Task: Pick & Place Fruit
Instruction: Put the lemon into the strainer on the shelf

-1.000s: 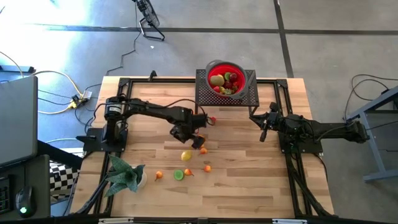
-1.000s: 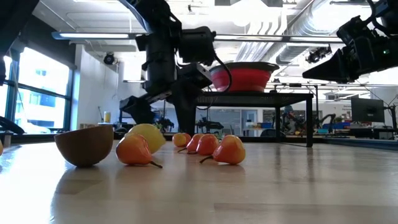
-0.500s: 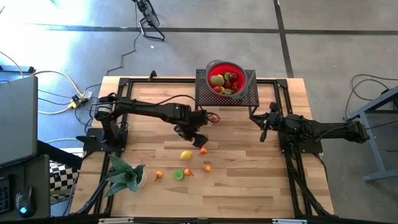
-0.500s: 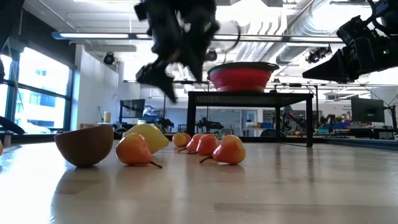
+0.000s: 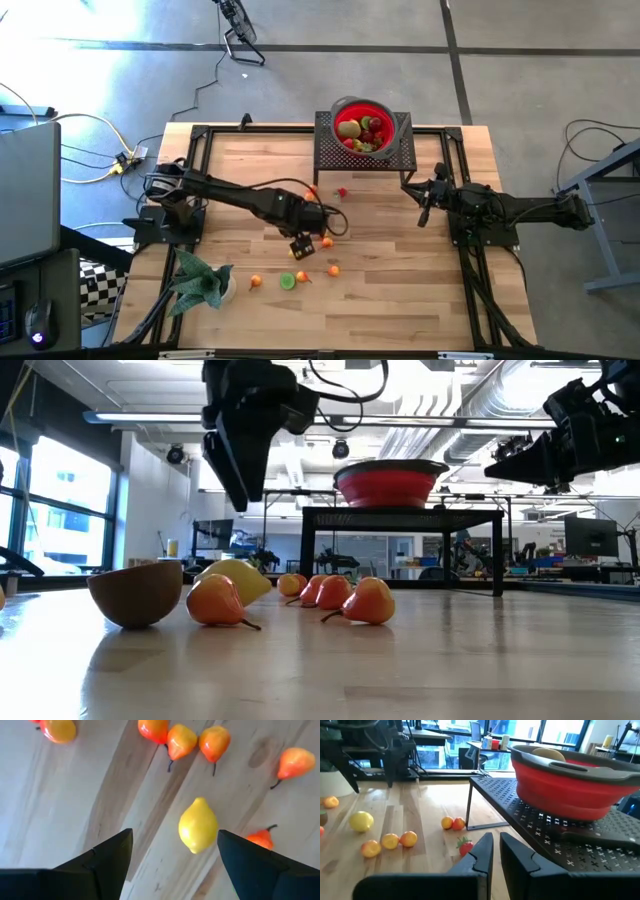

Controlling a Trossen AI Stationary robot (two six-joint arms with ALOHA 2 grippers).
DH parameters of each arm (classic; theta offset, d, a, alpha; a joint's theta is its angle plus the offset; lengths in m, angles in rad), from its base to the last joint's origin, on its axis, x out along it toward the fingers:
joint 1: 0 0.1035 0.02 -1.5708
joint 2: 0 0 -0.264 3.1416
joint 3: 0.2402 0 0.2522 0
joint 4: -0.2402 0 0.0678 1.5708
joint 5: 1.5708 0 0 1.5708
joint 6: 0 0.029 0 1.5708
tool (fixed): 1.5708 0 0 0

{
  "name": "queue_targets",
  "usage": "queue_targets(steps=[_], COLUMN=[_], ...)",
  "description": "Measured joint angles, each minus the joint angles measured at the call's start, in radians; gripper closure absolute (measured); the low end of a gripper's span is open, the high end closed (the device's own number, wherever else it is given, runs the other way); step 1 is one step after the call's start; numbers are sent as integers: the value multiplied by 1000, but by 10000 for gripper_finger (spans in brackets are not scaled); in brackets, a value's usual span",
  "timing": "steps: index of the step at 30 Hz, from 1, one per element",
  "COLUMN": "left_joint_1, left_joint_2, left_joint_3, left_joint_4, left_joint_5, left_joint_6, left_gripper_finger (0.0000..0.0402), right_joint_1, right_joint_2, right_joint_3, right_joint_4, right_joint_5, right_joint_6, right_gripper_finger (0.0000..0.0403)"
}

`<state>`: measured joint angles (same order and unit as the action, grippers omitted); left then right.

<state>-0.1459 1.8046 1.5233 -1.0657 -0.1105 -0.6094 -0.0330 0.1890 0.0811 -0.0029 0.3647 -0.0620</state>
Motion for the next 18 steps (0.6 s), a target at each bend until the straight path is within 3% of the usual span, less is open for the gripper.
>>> queue_targets(steps=[18], left_joint_1=[2], left_joint_2=[13], left_joint_3=[-3], left_joint_4=[45], left_joint_5=[8], left_joint_6=[-75], left_gripper_finger=[119], right_joint_1=[0], right_joint_2=[0], right_joint_3=[0], right_joint_4=[0], right_joint_5=[-1], right_joint_6=[13], right_gripper_finger=[377])
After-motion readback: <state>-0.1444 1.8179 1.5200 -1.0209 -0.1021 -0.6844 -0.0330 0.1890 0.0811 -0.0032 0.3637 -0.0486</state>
